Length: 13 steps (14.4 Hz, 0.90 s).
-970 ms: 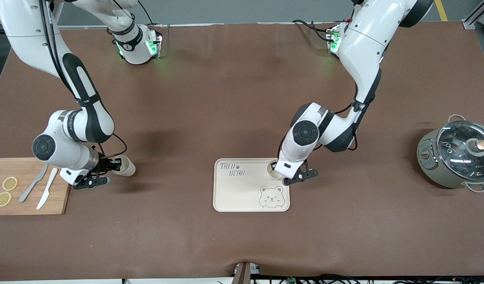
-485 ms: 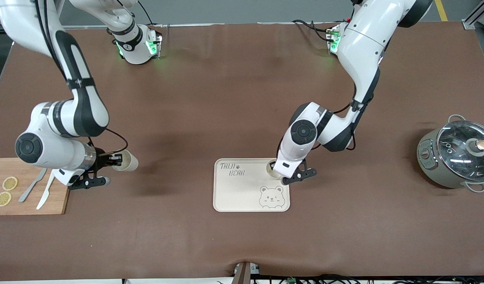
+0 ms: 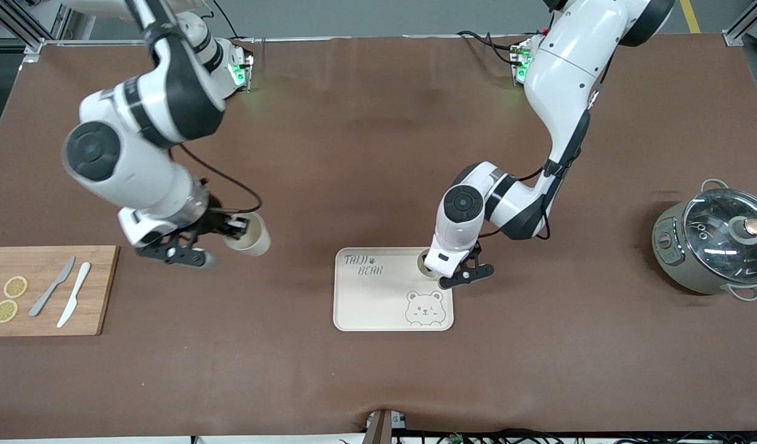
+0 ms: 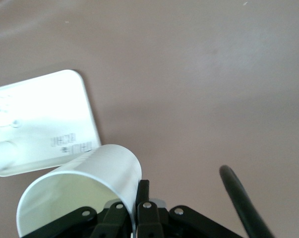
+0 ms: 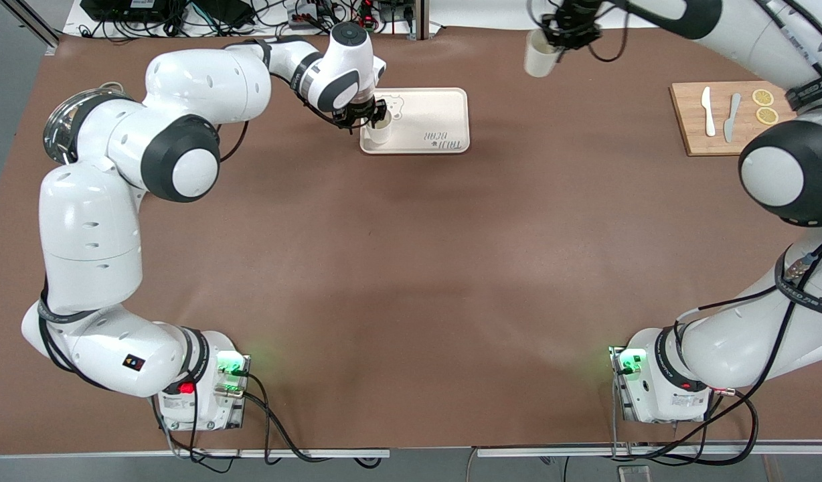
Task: Place white IKEA cup upright on tray with both arms
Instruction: 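Carry the cup with the right gripper onto the tray beside the other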
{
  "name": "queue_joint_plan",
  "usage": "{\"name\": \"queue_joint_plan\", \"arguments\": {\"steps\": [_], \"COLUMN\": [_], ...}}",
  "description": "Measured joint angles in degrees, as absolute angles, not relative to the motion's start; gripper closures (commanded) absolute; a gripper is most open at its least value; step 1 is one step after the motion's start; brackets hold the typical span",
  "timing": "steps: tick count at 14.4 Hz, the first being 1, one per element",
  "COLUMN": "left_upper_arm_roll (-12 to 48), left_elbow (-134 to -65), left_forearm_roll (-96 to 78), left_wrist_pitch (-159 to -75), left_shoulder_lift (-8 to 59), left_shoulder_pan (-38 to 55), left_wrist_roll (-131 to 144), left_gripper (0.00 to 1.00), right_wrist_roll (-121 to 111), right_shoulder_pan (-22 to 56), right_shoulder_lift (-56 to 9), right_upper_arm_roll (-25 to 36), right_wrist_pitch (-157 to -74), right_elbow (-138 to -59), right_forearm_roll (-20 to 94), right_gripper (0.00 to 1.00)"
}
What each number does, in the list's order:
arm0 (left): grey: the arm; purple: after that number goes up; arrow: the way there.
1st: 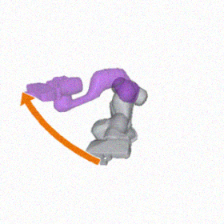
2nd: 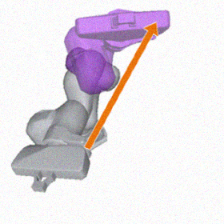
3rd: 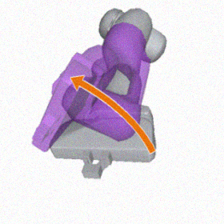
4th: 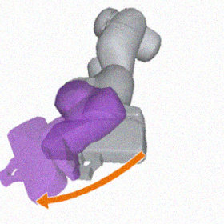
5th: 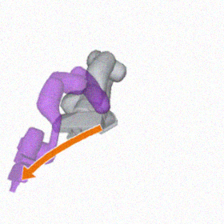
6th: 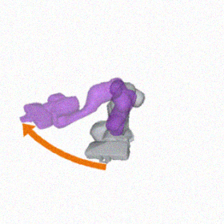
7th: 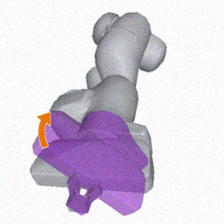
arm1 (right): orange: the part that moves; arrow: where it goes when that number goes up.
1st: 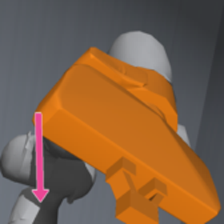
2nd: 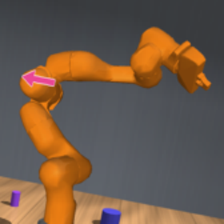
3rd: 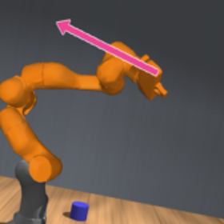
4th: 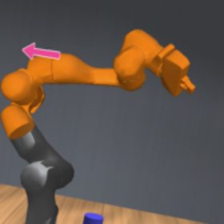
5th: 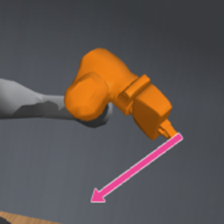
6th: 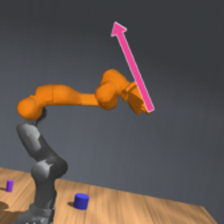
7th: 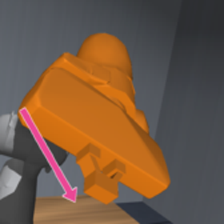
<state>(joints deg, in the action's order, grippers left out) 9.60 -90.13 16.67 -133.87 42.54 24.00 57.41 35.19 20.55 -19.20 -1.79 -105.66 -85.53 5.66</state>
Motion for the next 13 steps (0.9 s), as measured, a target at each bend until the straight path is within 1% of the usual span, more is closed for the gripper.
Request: {"name": "queue_joint_plan", "arguments": {"steps": [2, 5, 8, 11, 13], "left_upper_arm_roll": [9.6, 9.6, 9.6, 9.6, 9.5], "left_elbow": [-90.0, -89.7, -88.8, -88.4, -88.3], "left_forearm_roll": [16.7, 16.7, 16.7, 16.7, 16.7], "left_wrist_pitch": [-133.9, -133.9, -133.9, -132.6, -132.1], "left_shoulder_lift": [42.5, 42.5, 42.2, 41.3, 40.8], "left_shoulder_pan": [24.0, 24.0, 24.0, 23.9, 23.7], "left_wrist_roll": [58.6, 59.8, 60.1, 60.2, 60.3], "left_gripper": [0.0, 0.0, 0.0, 0.0, 0.0], "right_wrist_roll": [44.3, 52.1, 55.2, 55.9, 56.0], "right_shoulder_pan": [25.4, 29.7, 31.3, 32.4, 32.5], "right_shoulder_lift": [-20.6, -25.5, -31.4, -36.5, -39.2], "right_upper_arm_roll": [-1.8, -1.7, -1.6, -1.4, -1.2], "right_wrist_pitch": [-106.0, -107.5, -113.9, -120.3, -123.3], "right_elbow": [-83.4, -78.6, -75.8, -75.4, -75.3], "right_forearm_roll": [5.6, 5.6, 5.6, 4.9, 2.2], "right_gripper": [1.0, 1.0, 1.0, 1.0, 1.0]}}
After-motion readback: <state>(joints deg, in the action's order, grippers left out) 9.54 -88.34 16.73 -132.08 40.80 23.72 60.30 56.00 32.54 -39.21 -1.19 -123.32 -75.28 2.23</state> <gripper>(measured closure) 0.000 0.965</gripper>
